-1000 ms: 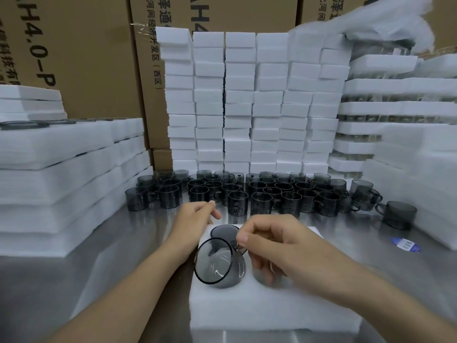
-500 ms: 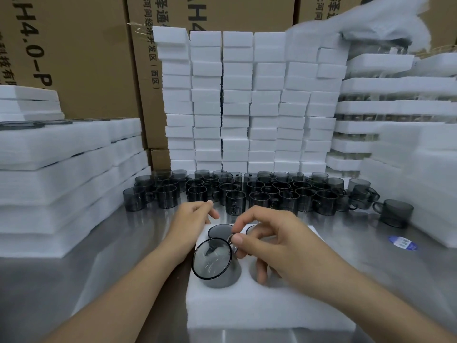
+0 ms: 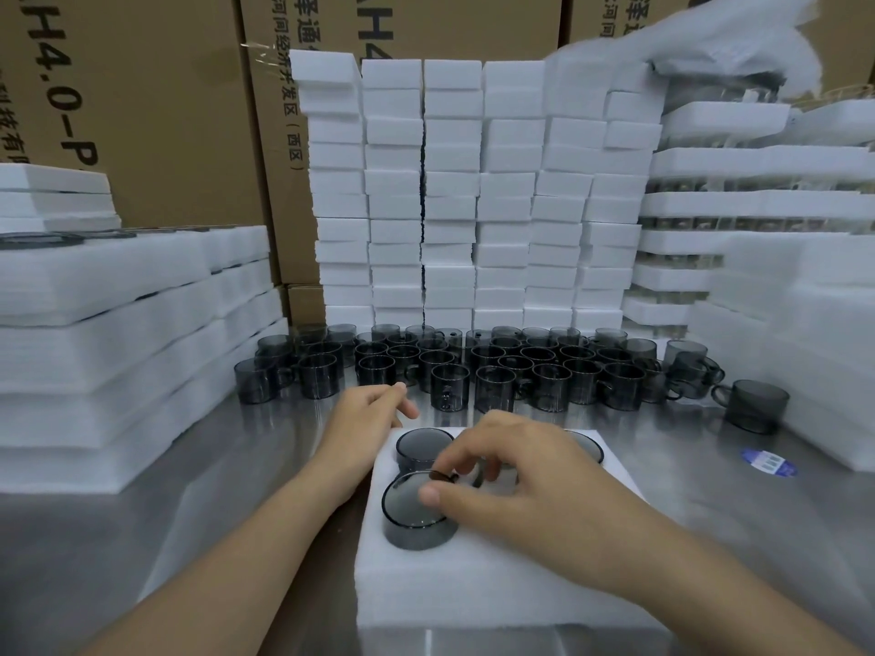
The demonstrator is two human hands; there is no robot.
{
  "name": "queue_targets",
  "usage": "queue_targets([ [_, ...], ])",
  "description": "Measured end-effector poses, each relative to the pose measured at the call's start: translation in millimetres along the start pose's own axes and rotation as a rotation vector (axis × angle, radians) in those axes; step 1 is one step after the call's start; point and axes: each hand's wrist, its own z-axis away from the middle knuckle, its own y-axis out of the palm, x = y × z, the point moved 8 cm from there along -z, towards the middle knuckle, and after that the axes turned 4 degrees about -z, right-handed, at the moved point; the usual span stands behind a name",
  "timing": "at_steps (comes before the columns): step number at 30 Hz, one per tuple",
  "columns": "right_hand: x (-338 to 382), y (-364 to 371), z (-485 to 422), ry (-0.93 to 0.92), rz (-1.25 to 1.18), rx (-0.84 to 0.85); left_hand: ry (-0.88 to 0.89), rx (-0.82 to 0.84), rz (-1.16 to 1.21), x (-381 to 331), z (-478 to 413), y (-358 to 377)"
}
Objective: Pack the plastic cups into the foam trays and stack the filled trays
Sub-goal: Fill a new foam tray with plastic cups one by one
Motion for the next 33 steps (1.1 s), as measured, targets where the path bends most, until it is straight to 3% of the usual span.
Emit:
queue_targets([
  [16,10.9,11.9,-3.5,-0.067,0.056,0.038,-0.038,0.001,0.057,-1.6,1.4,0.4],
  [23,15.7,22.0,-32.4,-0.139,0.092,0.02,-0.176,-0.043,0.361,2.2,1.9,-12.0],
  [33,14.5,24.6,-37.6,-0.179,0.208,-0.045,-0.141,-0.045,0.455,-4.7,3.4,-12.6],
])
